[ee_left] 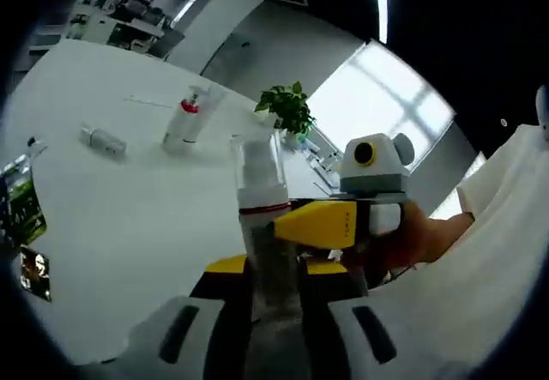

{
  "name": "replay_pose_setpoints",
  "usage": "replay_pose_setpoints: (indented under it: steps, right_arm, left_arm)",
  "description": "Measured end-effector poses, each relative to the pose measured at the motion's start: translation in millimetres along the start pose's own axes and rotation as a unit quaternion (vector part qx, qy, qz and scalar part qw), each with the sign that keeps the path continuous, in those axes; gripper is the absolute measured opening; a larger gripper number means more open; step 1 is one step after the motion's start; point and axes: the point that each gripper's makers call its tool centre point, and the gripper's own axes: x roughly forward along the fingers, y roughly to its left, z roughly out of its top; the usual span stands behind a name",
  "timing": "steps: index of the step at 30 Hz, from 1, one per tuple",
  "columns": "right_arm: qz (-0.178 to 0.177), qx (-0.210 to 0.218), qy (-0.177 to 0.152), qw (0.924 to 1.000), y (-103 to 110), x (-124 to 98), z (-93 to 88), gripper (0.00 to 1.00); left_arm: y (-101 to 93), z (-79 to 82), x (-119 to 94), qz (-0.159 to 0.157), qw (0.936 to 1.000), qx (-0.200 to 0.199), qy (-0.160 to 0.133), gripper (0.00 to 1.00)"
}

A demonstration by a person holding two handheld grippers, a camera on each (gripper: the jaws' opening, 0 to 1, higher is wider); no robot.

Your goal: Arrange the skincare products in the storage area until every visible bottle or jar stands upright without overlapping.

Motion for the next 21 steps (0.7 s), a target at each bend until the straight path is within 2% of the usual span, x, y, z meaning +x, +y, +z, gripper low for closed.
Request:
replay_pose_setpoints:
  steps: [2, 3, 5, 8, 10, 11, 12, 13, 14, 16, 19, 21]
  right_arm:
    - [-0.02, -0.027, 0.007, 0.9994, -6, -1, 0.9, 0.16]
    - [-0.026, -0.044, 0.004, 0.9987, -7, -1, 3.0, 0.16]
    - [-0.033, -0.036, 0.007, 0.9988, -7, 0, 1.7, 0.16]
    - [-0.035, -0.027, 0.008, 0.999, -8, 2, 0.9, 0.2]
    - [-0.042, -0.02, 0.005, 0.9989, -11, 2, 1.6, 0.19]
    - [-0.043, -0.017, 0.004, 0.9989, -12, 2, 1.8, 0.19]
    - [-0.044, -0.005, 0.004, 0.999, -13, 2, 1.2, 0.19]
    - [-0.048, 0.005, 0.007, 0.9988, -15, 0, -0.2, 0.19]
    - [-0.055, 0.004, 0.004, 0.9984, -18, -2, -0.4, 0.15]
    - [-0.053, -0.01, 0.003, 0.9986, -19, -5, -1.3, 0.13]
    - [-0.044, -0.007, 0.005, 0.999, -24, -11, -3.7, 0.13]
    - [-0.043, -0.012, 0.01, 0.999, -28, -12, -5.1, 0.13]
  left_arm:
    - [1.4, -0.9, 1, 0.017, 0.9998, 0.008, 0.008, 0.17]
    - [4.5, 0.9, 3, 0.037, 0.999, 0.023, 0.011, 0.17]
    - [7.8, 0.1, 3, 0.065, 0.9966, 0.043, 0.026, 0.17]
    - [16.2, 1.8, 3, 0.115, 0.9868, 0.105, 0.044, 0.17]
    - [15.7, 2.4, 5, 0.128, 0.9821, 0.129, 0.05, 0.17]
    - [16.4, 3.1, 5, 0.138, 0.9774, 0.15, 0.055, 0.18]
    - [17.2, 2.3, 5, 0.154, 0.9691, 0.18, 0.069, 0.18]
    - [16.4, 0.7, 6, 0.159, 0.9651, 0.193, 0.079, 0.18]
    - [14.6, -0.1, 8, 0.162, 0.9616, 0.205, 0.084, 0.18]
    - [12.1, -1.3, 11, 0.16, 0.9581, 0.22, 0.088, 0.19]
    - [9.6, -5.2, 17, 0.147, 0.9574, 0.234, 0.083, 0.2]
    - [11.5, -7.3, 20, 0.142, 0.9596, 0.231, 0.076, 0.2]
